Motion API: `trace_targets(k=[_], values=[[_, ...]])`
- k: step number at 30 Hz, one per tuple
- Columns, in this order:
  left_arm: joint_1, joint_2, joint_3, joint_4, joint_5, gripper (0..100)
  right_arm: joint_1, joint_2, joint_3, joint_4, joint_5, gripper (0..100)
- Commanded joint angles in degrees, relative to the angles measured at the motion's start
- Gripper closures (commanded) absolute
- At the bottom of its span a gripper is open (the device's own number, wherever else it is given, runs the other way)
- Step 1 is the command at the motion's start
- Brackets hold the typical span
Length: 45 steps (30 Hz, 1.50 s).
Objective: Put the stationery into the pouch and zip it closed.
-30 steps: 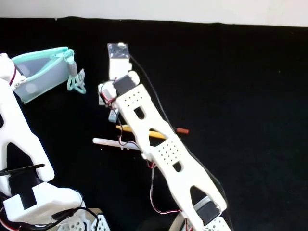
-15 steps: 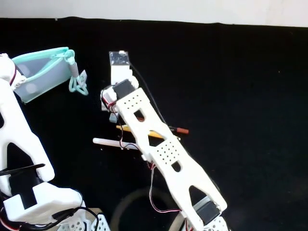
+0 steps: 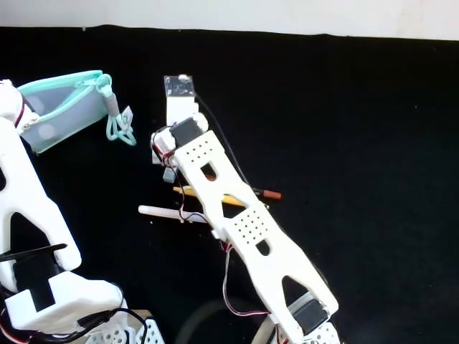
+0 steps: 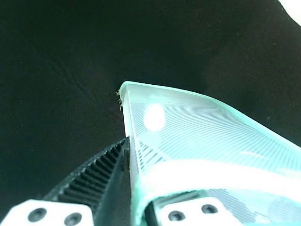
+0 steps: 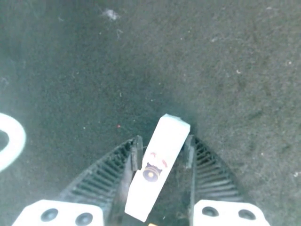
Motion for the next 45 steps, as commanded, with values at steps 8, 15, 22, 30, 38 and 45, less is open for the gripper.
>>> trace_targets(k=[8, 15, 22, 30, 38, 45], values=[[0.0, -0.7, -0.5, -1.4, 0.4, 99, 2.7, -0.5, -4.6, -2.2, -0.2, 84.4], [0.5, -0.7, -0.4, -1.4, 0.4, 99, 2.7, -0.7, -4.9, -2.2, 1.8, 98.6], [2.9, -0.7, -0.3, -1.4, 0.4, 99, 2.6, -3.7, -7.0, -1.7, 2.4, 99.1], [4.6, -1.1, -0.2, -0.9, 0.4, 99, 3.1, -13.4, -7.0, -0.7, 5.1, 99.1], [8.7, -1.4, -0.8, 0.2, 0.7, 99, 9.8, -21.3, -7.0, 1.1, 4.9, 99.1], [14.5, -1.3, -9.1, 4.3, 2.3, 99, 15.3, -28.4, -7.0, 3.1, 4.7, 99.1]])
